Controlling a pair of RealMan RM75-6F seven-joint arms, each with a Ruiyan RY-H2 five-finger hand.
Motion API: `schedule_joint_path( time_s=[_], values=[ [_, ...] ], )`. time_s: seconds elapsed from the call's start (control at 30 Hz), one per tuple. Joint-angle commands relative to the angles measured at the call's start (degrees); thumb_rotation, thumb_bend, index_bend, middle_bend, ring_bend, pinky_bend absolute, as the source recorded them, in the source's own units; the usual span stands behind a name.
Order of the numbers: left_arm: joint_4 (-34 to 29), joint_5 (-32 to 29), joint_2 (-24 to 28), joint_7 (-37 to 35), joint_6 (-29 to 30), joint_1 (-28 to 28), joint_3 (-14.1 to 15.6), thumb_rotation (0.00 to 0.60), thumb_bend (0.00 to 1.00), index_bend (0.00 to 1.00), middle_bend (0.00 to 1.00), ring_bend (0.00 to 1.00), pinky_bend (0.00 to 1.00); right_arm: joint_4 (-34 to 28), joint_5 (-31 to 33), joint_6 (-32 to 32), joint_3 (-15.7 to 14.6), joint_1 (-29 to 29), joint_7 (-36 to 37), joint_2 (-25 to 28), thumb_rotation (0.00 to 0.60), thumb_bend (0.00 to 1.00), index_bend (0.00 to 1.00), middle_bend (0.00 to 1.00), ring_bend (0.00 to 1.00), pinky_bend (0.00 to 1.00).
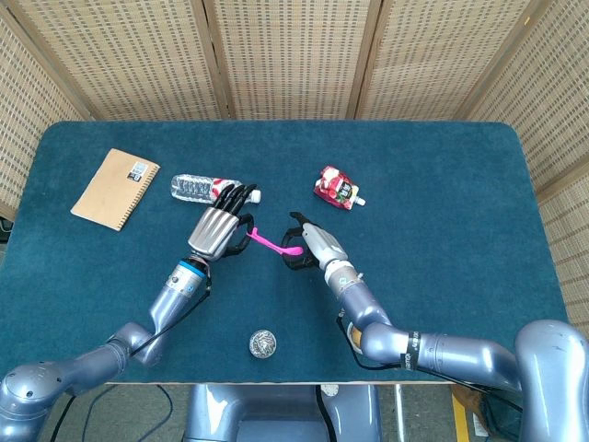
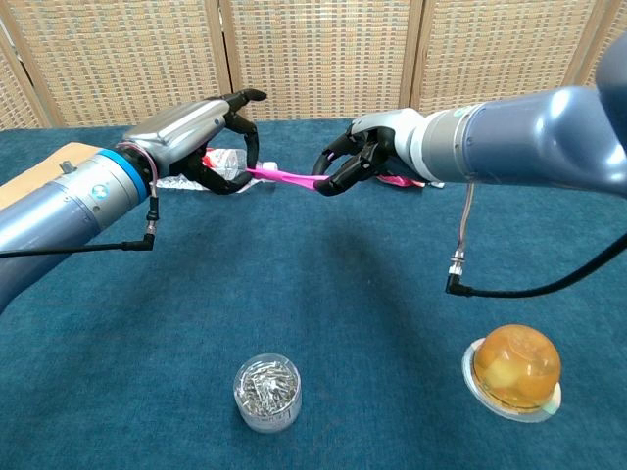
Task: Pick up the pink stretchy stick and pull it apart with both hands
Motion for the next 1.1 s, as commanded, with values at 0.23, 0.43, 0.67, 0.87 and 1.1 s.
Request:
schedule_joint_path(
  time_s=[0.23, 0.43, 0.67, 0.87, 1.1],
  values=[
    [0.75, -0.49, 2.5, 0.08, 0.27, 1.01, 0.12, 0.6, 0.55, 0.85, 0.0, 0.0, 0.0, -1.3, -0.03, 0.64, -0.11, -0.75, 0.37, 1.74, 0.6, 0.61, 0.7, 0.1, 0.0, 0.0],
    [1.64, -0.88, 4.53, -0.15, 0.51, 2.09, 0.37, 0.6, 0.55, 0.85, 0.0, 0.0, 0.0, -2.11, -0.15, 1.24, -0.31, -1.47, 0.58, 3.17, 0.6, 0.61, 0.7, 0.1, 0.0, 0.0],
    [3.6, -1.17, 7.2, -0.73, 0.85, 3.7, 0.94, 0.6, 0.55, 0.85, 0.0, 0.0, 0.0, -2.66, -0.29, 1.58, -0.47, -2.35, 0.85, 4.94, 0.6, 0.61, 0.7, 0.1, 0.0, 0.0],
    [6.06, -1.76, 10.11, -2.26, 1.06, 5.25, 1.05, 0.6, 0.55, 0.85, 0.0, 0.0, 0.0, -3.02, -0.56, 1.58, -0.8, -3.33, 1.12, 6.83, 0.6, 0.61, 0.7, 0.1, 0.0, 0.0],
    [8.11, -2.27, 13.52, -3.05, 1.54, 6.36, 0.69, 0.6, 0.55, 0.85, 0.0, 0.0, 0.0, -3.49, -1.02, 1.95, -1.25, -4.79, 1.55, 9.11, 0.6, 0.61, 0.71, 0.1, 0.0, 0.0]
  ],
)
